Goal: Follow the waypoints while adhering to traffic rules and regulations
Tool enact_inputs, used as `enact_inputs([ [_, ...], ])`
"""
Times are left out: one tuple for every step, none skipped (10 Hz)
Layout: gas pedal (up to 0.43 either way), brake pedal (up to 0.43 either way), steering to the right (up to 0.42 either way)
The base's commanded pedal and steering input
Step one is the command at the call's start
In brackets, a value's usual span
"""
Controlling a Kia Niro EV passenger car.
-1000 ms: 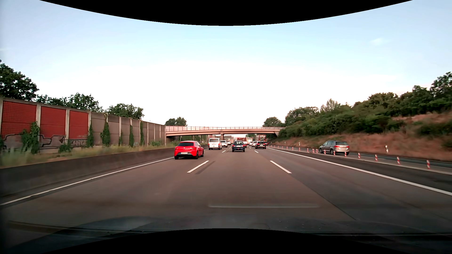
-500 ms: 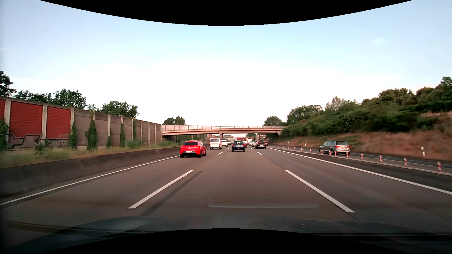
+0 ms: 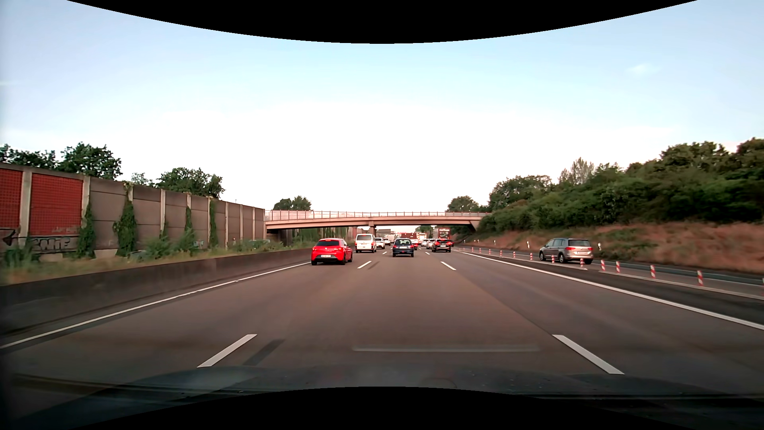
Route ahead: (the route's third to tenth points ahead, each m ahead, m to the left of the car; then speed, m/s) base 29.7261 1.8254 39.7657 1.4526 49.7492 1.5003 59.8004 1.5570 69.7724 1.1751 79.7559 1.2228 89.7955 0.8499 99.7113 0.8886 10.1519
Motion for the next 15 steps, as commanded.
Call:
enact_inputs([
  [0.039, 0.000, -0.004],
  [0.047, 0.000, -0.004],
  [0.047, 0.000, -0.004],
  [0.059, 0.000, -0.004],
  [0.067, 0.000, -0.004],
  [0.067, 0.000, -0.003],
  [0.067, 0.000, -0.003],
  [0.067, 0.000, -0.004],
  [0.067, 0.000, -0.004],
  [0.067, 0.000, -0.004],
  [0.067, 0.000, -0.004],
  [0.067, 0.000, -0.004],
  [0.067, 0.000, -0.004],
  [0.067, 0.000, -0.004],
  [0.067, 0.000, -0.004],
])
